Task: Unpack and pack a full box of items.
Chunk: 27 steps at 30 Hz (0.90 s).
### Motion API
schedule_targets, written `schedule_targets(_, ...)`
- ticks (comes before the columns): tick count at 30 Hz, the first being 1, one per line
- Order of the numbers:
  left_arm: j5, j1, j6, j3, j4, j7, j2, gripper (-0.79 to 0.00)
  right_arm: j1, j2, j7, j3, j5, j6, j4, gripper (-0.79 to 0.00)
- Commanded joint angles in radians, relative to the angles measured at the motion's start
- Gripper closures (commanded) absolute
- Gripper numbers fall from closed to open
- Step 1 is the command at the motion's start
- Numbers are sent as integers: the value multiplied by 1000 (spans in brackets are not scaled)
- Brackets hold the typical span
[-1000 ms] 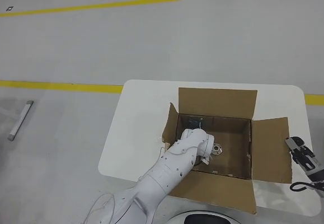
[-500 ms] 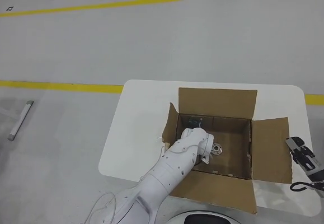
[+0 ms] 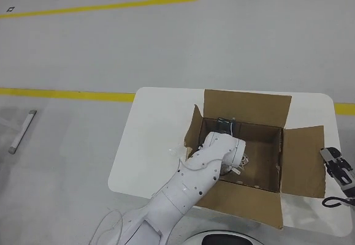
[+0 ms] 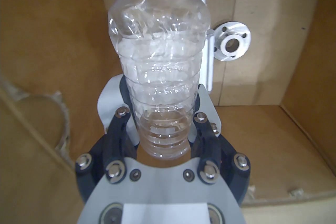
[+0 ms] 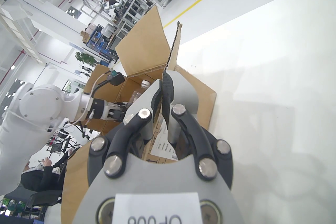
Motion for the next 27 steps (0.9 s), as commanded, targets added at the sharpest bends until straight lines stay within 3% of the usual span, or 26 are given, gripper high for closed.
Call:
schedule_targets(1, 42, 26, -9, -26, -94, -49, 17, 0, 4, 1, 7, 6, -10, 7, 3, 0)
schedule_targets(7, 157, 133, -84, -131, -345, -124, 55, 0, 38, 8, 43, 31, -14, 20, 15, 0)
schedule_targets(14, 307, 256, -139, -228, -608, -178, 66, 0, 51, 11, 47, 51, -2, 18, 23, 0)
schedule_targets(17, 332, 288, -139, -254, -679, -178, 65, 0, 48, 10, 35, 50, -8, 39, 19, -299)
schedule_targets(18, 328, 296, -139, -265, -698, -178, 65, 0, 47, 9, 34, 49, -8, 39, 18, -665)
schedule_targets(19, 326, 301, -139, -276, -721, -178, 65, 0, 45, 9, 32, 49, -8, 40, 19, -785)
schedule_targets(27, 390, 335, -144, -366, -837, -178, 72, 0, 22, 5, -39, 75, -20, 39, 12, -785)
